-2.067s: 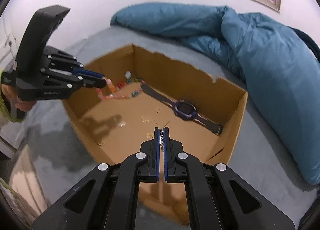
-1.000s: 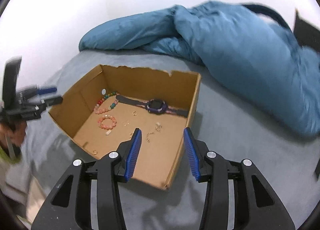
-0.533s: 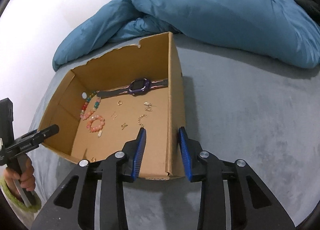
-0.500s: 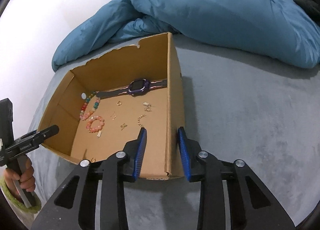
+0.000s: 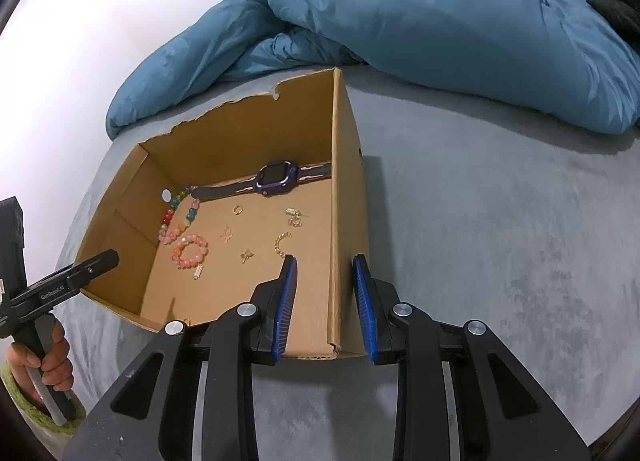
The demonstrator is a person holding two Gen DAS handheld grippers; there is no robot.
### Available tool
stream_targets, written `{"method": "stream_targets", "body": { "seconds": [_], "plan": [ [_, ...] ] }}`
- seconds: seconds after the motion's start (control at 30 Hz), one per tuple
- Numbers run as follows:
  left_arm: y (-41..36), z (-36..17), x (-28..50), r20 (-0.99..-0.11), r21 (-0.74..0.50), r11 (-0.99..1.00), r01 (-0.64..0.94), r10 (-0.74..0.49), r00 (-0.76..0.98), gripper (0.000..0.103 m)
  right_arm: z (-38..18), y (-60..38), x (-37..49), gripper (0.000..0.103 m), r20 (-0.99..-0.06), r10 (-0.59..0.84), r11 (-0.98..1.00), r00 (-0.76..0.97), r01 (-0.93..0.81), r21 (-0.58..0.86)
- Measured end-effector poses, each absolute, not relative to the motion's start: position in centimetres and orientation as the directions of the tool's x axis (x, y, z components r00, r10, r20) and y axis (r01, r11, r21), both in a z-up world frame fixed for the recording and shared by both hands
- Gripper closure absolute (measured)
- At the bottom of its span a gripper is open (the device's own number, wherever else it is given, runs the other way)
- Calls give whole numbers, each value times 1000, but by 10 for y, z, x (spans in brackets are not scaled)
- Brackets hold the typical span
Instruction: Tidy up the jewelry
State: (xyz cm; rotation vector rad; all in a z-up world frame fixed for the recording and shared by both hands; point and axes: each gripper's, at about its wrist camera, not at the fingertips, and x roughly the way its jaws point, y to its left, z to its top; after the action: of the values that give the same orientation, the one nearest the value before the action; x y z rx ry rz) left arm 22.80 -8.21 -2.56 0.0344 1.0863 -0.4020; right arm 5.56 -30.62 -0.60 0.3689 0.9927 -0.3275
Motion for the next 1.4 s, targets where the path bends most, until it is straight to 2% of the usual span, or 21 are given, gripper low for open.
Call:
{"method": "stream_targets", "body": {
  "seconds": [0.7, 1.4],
  "plan": [
    [-43, -16, 138, -851, -172, 931, 323, -305, 427, 37, 3, -268, 5, 75, -858, -67, 891, 510, 417, 178],
    [-22, -20, 108, -845, -148, 939, 311, -283, 453, 37, -5, -256, -12, 75, -855, -65, 898, 515, 403, 174]
  ]
}}
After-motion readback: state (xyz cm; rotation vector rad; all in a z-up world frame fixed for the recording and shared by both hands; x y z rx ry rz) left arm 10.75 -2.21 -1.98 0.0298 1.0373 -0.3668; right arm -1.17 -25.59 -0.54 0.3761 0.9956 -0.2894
